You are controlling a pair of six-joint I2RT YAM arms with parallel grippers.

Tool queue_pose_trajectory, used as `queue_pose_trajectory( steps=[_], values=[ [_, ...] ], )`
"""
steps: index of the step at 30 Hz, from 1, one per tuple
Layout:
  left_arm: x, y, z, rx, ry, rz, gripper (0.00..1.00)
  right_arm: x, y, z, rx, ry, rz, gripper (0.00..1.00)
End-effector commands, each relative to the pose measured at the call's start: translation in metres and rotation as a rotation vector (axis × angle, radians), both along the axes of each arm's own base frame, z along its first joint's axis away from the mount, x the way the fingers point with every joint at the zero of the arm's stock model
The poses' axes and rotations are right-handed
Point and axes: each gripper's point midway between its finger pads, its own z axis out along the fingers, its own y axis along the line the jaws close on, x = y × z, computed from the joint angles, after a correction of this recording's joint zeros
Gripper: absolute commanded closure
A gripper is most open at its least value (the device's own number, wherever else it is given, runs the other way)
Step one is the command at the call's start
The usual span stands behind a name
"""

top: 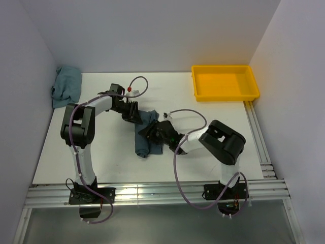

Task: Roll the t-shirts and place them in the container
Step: Roll the tshirt

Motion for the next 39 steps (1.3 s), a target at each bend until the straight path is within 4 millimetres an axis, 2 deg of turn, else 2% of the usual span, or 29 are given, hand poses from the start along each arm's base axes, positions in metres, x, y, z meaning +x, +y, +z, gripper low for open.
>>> queue_pose_trajectory(
  steps=[1,2,3,4,5,6,7,8,9,11,12,14,15,17,20,28,30,32,34,35,36,37,38,39],
  values=[
    [0.022,0.014,0.009,0.178,-0.114,0.033,0.84,-0.010,-0.008,-0.014,-0.410,0.010,0.009,0.43],
    [0.017,0.012,0.009,0.202,-0.110,0.016,0.88,-0.012,-0.029,-0.026,-0.575,0.027,-0.024,0.42],
    [0.020,0.013,0.010,0.235,-0.120,0.020,0.89,-0.003,-0.018,-0.009,-0.598,0.002,-0.037,0.40],
    [0.021,0.015,0.009,0.259,-0.120,0.027,0.91,-0.007,-0.015,-0.005,-0.648,-0.011,-0.036,0.39],
    [0.020,0.013,0.007,0.276,-0.114,0.024,0.93,-0.014,-0.028,-0.009,-0.746,0.011,-0.033,0.38],
    [0.017,0.013,0.006,0.291,-0.103,0.018,0.94,-0.002,-0.023,0.008,-0.772,-0.032,-0.084,0.38],
    [0.020,0.014,0.006,0.316,-0.114,0.020,0.95,-0.003,-0.024,0.014,-0.802,-0.045,-0.092,0.36],
    [0.018,0.014,0.004,0.326,-0.107,0.017,0.96,-0.011,-0.025,0.017,-0.856,-0.051,-0.074,0.36],
    [0.017,0.014,0.004,0.332,-0.105,0.016,0.96,-0.004,-0.018,0.031,-0.862,-0.089,-0.098,0.35],
    [0.016,0.013,0.004,0.348,-0.106,0.016,0.97,-0.008,-0.016,0.038,-0.911,-0.113,-0.084,0.35],
    [0.016,0.012,0.004,0.354,-0.106,0.017,0.98,-0.003,-0.007,0.044,-0.912,-0.127,-0.089,0.35],
    [0.015,0.011,0.005,0.364,-0.107,0.012,0.98,-0.001,-0.012,0.048,-0.981,-0.140,-0.097,0.35],
    [0.015,0.011,0.005,0.368,-0.109,0.014,0.98,0.002,-0.003,0.052,-0.988,-0.151,-0.101,0.35],
    [0.015,0.011,0.006,0.372,-0.106,0.011,0.98,0.004,-0.001,0.055,-1.020,-0.173,-0.100,0.36],
    [0.015,0.009,0.006,0.373,-0.103,0.009,0.98,0.006,0.010,0.051,-1.023,-0.192,-0.084,0.36],
    [0.015,0.006,0.006,0.374,-0.096,-0.001,0.95,0.006,0.014,0.011,-1.109,-0.164,-0.052,0.40],
    [0.015,0.005,0.008,0.369,-0.095,-0.004,0.91,0.003,0.012,0.003,-1.116,-0.151,-0.045,0.42],
    [0.015,0.003,0.008,0.365,-0.094,-0.012,0.87,0.001,0.012,-0.001,-1.111,-0.144,-0.051,0.48],
    [0.017,0.001,0.015,0.346,-0.105,-0.022,0.74,-0.004,0.007,-0.007,-1.107,-0.130,-0.046,0.56],
    [0.018,0.000,0.017,0.338,-0.110,-0.026,0.59,-0.003,0.009,-0.006,-1.081,-0.132,-0.052,0.56],
    [0.020,-0.002,0.023,0.326,-0.123,-0.029,0.52,-0.007,0.003,-0.008,-1.077,-0.128,-0.046,0.58],
    [0.020,-0.006,0.031,0.291,-0.130,-0.035,0.45,-0.008,0.009,-0.008,-1.030,-0.127,-0.043,0.60],
    [0.022,-0.007,0.037,0.270,-0.137,-0.035,0.34,-0.011,0.000,-0.011,-1.019,-0.117,-0.037,0.61],
    [0.024,-0.008,0.044,0.248,-0.154,-0.047,0.29,-0.012,0.000,-0.012,-0.988,-0.111,-0.031,0.61]
  ],
)
